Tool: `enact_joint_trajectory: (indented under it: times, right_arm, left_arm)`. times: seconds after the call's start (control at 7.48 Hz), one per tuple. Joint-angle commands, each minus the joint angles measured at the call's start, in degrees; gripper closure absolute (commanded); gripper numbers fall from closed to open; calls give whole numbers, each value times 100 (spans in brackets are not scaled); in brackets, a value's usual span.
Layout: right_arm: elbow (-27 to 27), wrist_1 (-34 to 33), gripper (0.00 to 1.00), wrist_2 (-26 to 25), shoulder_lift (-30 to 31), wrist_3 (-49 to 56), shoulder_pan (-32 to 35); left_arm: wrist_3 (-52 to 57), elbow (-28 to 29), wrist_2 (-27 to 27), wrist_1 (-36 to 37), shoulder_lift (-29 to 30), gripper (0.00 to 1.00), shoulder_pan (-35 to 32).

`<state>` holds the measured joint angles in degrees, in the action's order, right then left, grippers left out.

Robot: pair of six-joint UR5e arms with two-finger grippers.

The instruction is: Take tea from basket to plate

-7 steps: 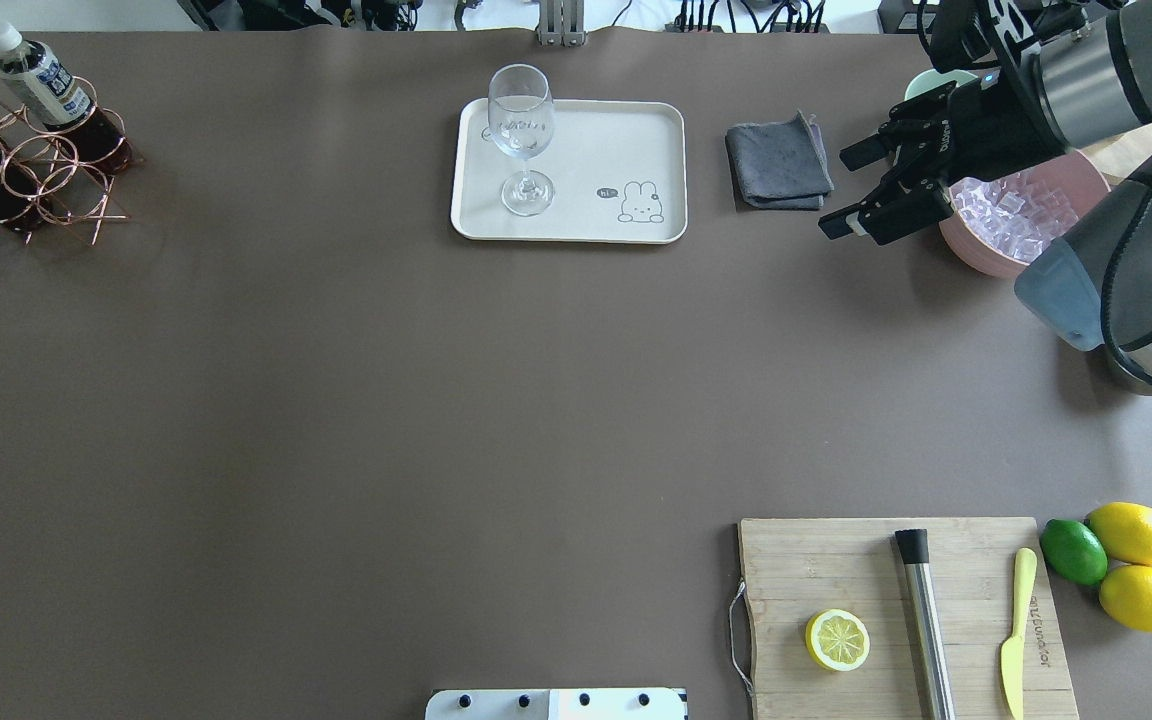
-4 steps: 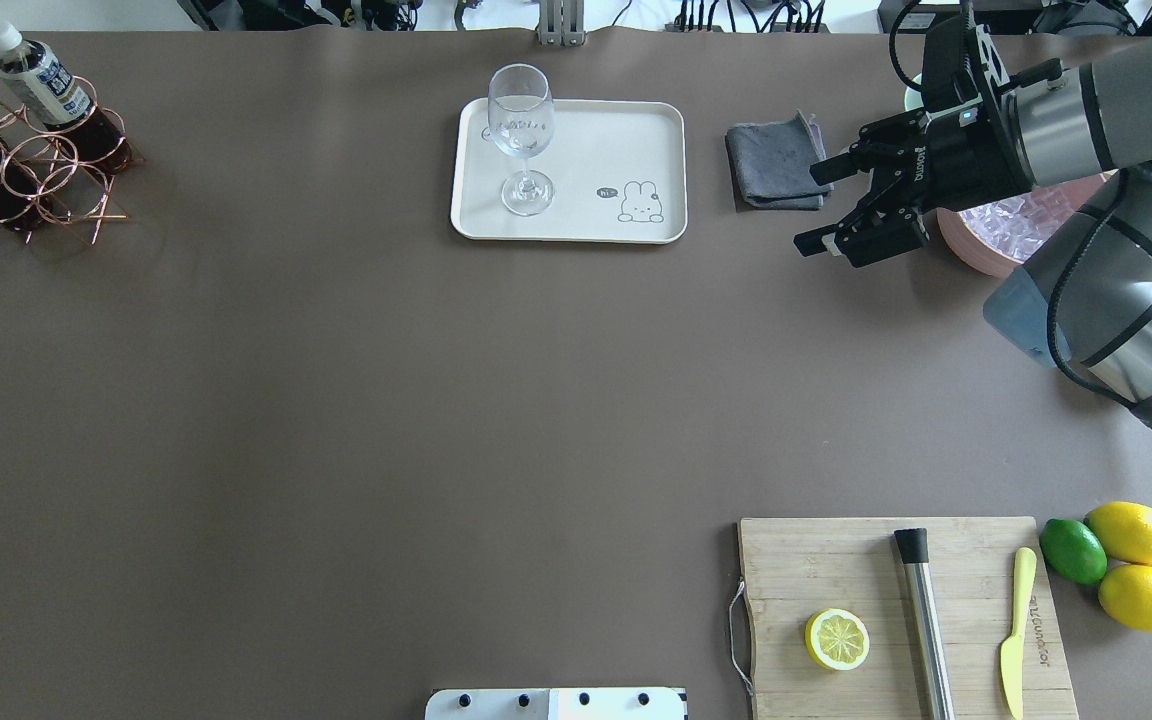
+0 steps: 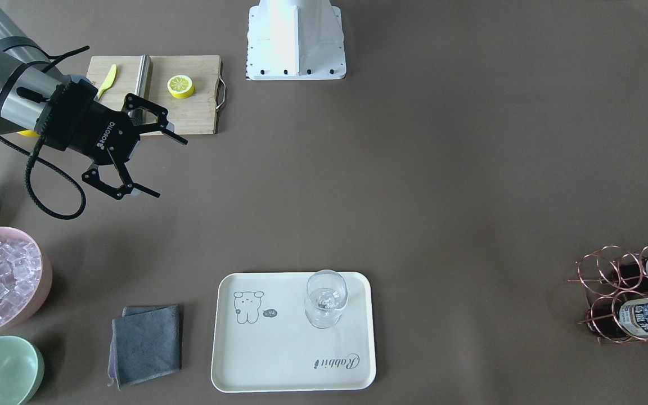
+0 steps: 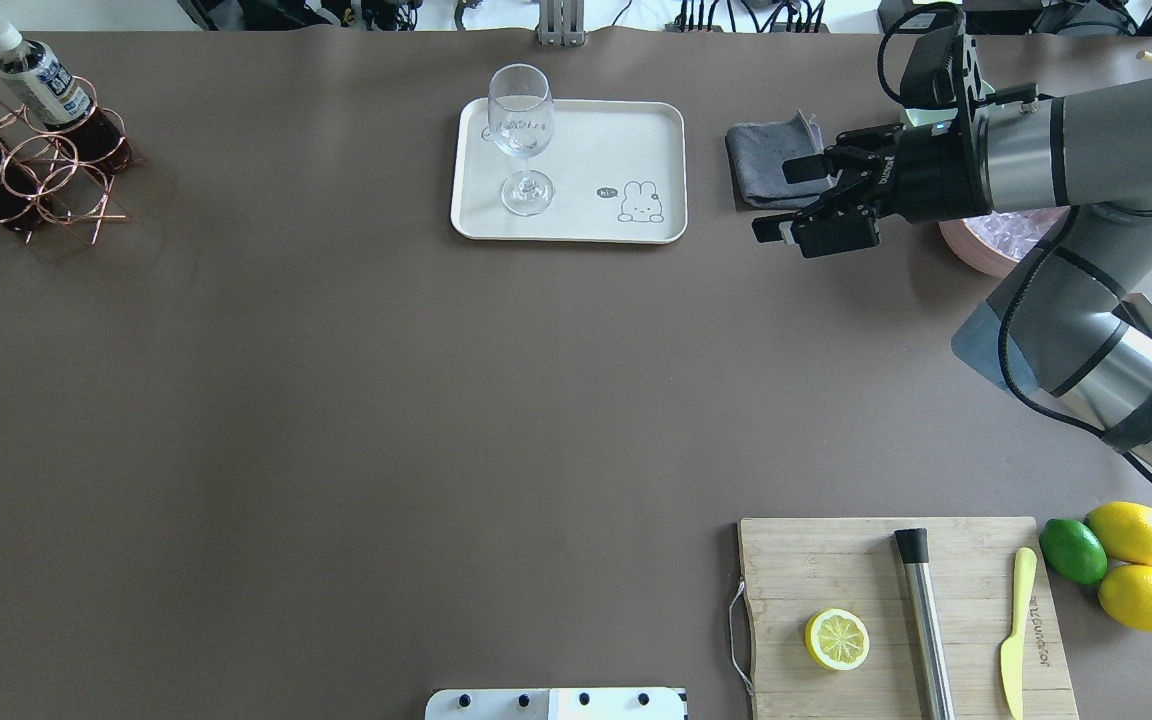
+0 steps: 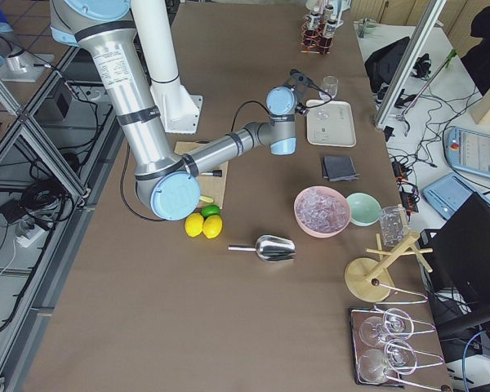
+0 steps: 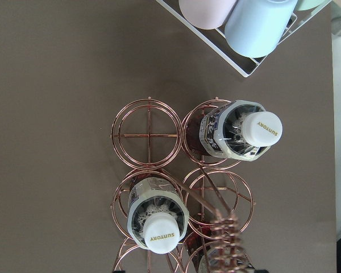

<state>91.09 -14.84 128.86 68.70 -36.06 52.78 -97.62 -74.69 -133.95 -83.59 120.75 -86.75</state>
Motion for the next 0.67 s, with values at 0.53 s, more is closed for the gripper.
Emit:
enact_joint_trajectory:
  times: [0.53]
  right_arm:
    - [15,1165,0,-221,-340,722,-697]
  left_arm:
    - [6,-954,18,1155,-7,100,-17]
